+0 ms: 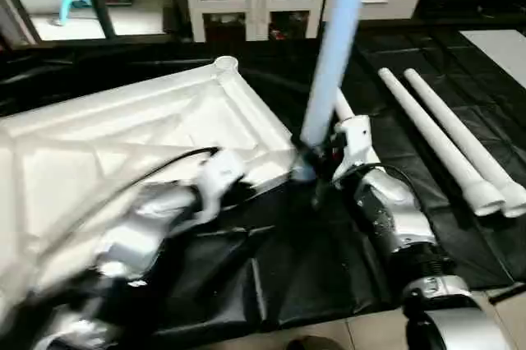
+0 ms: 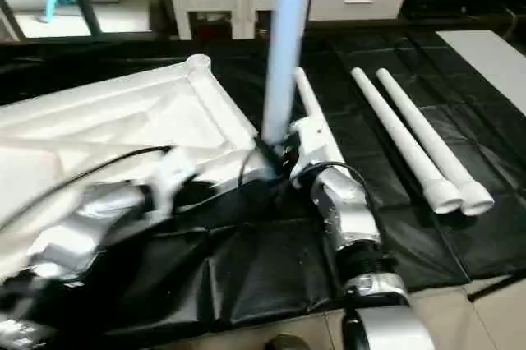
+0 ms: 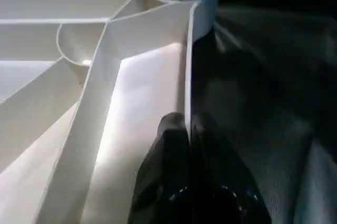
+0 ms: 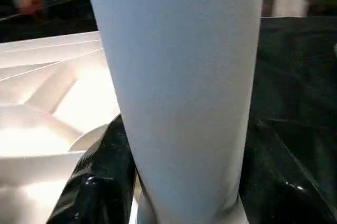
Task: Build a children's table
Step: Rotate leg to tighten
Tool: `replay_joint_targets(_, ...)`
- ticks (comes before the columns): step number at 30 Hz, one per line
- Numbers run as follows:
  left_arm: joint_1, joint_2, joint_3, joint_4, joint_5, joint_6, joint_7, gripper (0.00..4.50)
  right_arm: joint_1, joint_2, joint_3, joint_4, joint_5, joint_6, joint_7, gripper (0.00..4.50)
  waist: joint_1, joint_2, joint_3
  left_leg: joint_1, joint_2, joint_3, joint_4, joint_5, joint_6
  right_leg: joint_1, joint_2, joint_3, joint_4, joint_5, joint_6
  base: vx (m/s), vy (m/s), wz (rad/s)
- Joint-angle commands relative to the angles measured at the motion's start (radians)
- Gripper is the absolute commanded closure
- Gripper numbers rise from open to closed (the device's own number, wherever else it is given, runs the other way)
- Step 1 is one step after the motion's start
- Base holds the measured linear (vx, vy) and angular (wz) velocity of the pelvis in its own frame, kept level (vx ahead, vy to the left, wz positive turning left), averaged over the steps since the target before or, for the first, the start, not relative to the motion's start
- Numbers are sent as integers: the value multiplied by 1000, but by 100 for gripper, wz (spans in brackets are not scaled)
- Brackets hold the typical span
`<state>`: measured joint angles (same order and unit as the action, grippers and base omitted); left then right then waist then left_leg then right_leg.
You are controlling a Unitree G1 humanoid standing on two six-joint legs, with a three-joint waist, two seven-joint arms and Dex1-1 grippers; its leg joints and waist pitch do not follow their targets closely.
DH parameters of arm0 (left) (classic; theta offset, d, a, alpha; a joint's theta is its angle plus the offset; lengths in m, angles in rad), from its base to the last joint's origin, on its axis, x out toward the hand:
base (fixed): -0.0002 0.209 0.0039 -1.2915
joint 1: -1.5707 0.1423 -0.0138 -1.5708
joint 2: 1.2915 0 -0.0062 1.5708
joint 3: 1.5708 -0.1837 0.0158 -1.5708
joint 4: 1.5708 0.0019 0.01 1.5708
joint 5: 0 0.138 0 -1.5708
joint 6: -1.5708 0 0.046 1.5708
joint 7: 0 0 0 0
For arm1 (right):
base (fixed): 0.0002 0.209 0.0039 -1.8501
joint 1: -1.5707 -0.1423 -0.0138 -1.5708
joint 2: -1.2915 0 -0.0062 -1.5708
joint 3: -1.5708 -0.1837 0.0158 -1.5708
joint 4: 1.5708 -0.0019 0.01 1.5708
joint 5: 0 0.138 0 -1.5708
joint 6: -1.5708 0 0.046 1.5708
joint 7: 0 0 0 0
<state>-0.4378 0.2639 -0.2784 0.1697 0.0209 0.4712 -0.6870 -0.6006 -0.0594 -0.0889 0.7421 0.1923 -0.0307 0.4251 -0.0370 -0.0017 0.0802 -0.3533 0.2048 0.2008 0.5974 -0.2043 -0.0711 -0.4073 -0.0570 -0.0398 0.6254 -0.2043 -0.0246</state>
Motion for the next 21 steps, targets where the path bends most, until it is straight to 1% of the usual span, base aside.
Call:
replay_joint_targets(1, -13, -83, -4, 87, -10, 15, 115, 450, 23, 49, -32, 91, 14, 61, -128, 241, 0, -3, -39, 12, 23, -12, -72, -253, 20, 28, -63, 49, -103, -303, -215, 0, 0, 0)
replay_joint_targets(2, -41, -130, -4, 113, -10, 17, 144, 450, 16, 87, -26, 96, 15, 55, -158, 241, -1, -2, -39, 10, 22, -12, -72, -256, 18, 28, -63, 49, -105, -311, -206, 0, 0, 0)
replay_joint_targets(3, -46, -140, -4, 117, -10, 18, 148, 450, 15, 95, -25, 96, 15, 54, -160, 241, 4, -1, -37, 18, 23, -11, -73, -273, 12, 20, -61, 49, -109, -331, -190, 0, 0, 0)
replay_joint_targets(4, -54, -155, -4, 123, -10, 19, 153, 450, 14, 110, -22, 95, 15, 53, -163, 241, 7, -3, -38, 14, 22, -13, -75, -277, 13, 24, -62, 49, -109, -336, -179, 0, 0, 0)
replay_joint_targets(5, -57, -161, -7, 117, -6, 24, 142, 450, 10, 120, -6, 86, 1, 45, -153, 241, 9, 1, -39, 10, 22, -16, -76, -274, 14, 26, -64, 48, -108, -331, -175, 0, 0, 0)
replay_joint_targets(6, -44, -136, -14, 93, -3, 14, 107, 450, 9, 110, 25, 67, -15, 22, -85, 241, 8, -2, -42, 5, 23, -18, -78, -264, 22, 31, -64, 47, -106, -305, -169, 0, 0, 0)
replay_joint_targets(7, -38, -124, -16, 83, -2, 8, 92, 450, 9, 105, 34, 59, -17, 16, -53, 241, 7, -2, -43, 3, 23, -18, -79, -254, 26, 32, -64, 47, -104, -290, -170, 0, 0, 0)
replay_joint_targets(8, -19, -90, -16, 61, -5, 5, 63, 450, 14, 92, 34, 32, 12, 20, 29, 206, 7, -1, -44, 1, 24, -19, -79, -246, 30, 34, -64, 46, -103, -276, -173, 0, 0, 0)
replay_joint_targets(9, -14, -79, -16, 55, -6, 5, 55, 450, 16, 88, 31, 22, 25, 23, 55, 171, 8, 0, -45, -1, 26, -19, -79, -236, 42, 36, -66, 46, -101, -248, -183, 0, 0, 0)
replay_joint_targets(10, 11, -33, -20, 31, -7, -12, 12, 450, 19, 66, 24, -3, 61, 50, 128, 171, 6, 0, -47, -2, 24, -19, -79, -217, 56, 41, -65, 45, -98, -211, -192, 0, 0, 0)
replay_joint_targets(11, 26, -6, -24, 17, -7, -26, -14, 450, 19, 52, 22, -14, 78, 67, 165, 171, 3, -2, -48, -6, 26, -18, -79, -211, 68, 44, -65, 46, -95, -188, -200, 0, 0, 0)
replay_joint_targets(12, 82, 78, -23, -36, -21, -74, -109, 450, 15, -6, 25, -28, 91, 69, 267, 164, -2, -5, -44, -12, 27, -19, -81, -196, 84, 45, -65, 45, -96, -169, -211, 0, 0, 0)
replay_joint_targets(13, 103, 107, -19, -54, -28, -99, -142, 450, 13, -29, 28, -32, 96, 70, 312, 150, -8, -2, -49, -16, 27, -22, -78, -172, 96, 51, -68, 44, -90, -147, -223, 0, 0, 0)
replay_joint_targets(14, 103, 107, -19, -54, -28, -99, -142, 450, 13, -29, 28, -32, 96, 70, 312, 134, -11, -1, -50, -19, 26, -23, -76, -154, 102, 54, -68, 42, -88, -130, -230, 0, 0, 0)
replay_joint_targets(15, 138, 162, 4, -88, -48, -121, -197, 450, 6, -78, 26, -37, 105, 80, 405, 125, -11, 0, -46, -12, 28, -18, -75, -140, 112, 44, -65, 43, -91, -109, -245, 0, 0, 0)
replay_joint_targets(16, 148, 178, 13, -98, -58, -123, -214, 450, 3, -93, 24, -38, 110, 88, 434, 120, -13, 0, -48, -14, 28, -18, -73, -130, 117, 48, -66, 43, -85, -92, -253, 0, 0, 0)
replay_joint_targets(17, 169, 216, 36, -122, -84, -117, -257, 450, -6, -128, 18, -41, 123, 104, 501, 113, -11, 4, -53, -12, 31, -17, -70, -95, 127, 48, -65, 44, -78, -37, -270, 0, 0, 0)
replay_joint_targets(18, 171, 224, 41, -123, -87, -114, -264, 450, -8, -137, 18, -40, 121, 102, 511, 102, -10, 3, -53, -13, 30, -16, -68, -57, 146, 48, -62, 43, -68, 27, -287, 0, 0, 0)
replay_joint_targets(19, 176, 243, 52, -127, -94, -105, -277, 450, -15, -155, 17, -36, 115, 96, 536, 90, -9, 4, -51, -10, 31, -14, -68, -39, 160, 44, -60, 42, -66, 63, -298, 0, 0, 0)
replay_joint_targets(20, 176, 261, 63, -121, -97, -106, -288, 450, -21, -173, 14, -36, 120, 112, 570, 81, -8, 5, -50, -9, 32, -13, -68, -44, 162, 43, -61, 41, -66, 60, -303, 0, 0, 0)
replay_joint_targets(21, 176, 279, 70, -115, -100, -111, -293, 450, -26, -188, 13, -40, 132, 127, 600, 81, -7, 5, -49, -6, 32, -12, -69, -55, 162, 42, -61, 41, -67, 45, -308, 0, 0, 0)
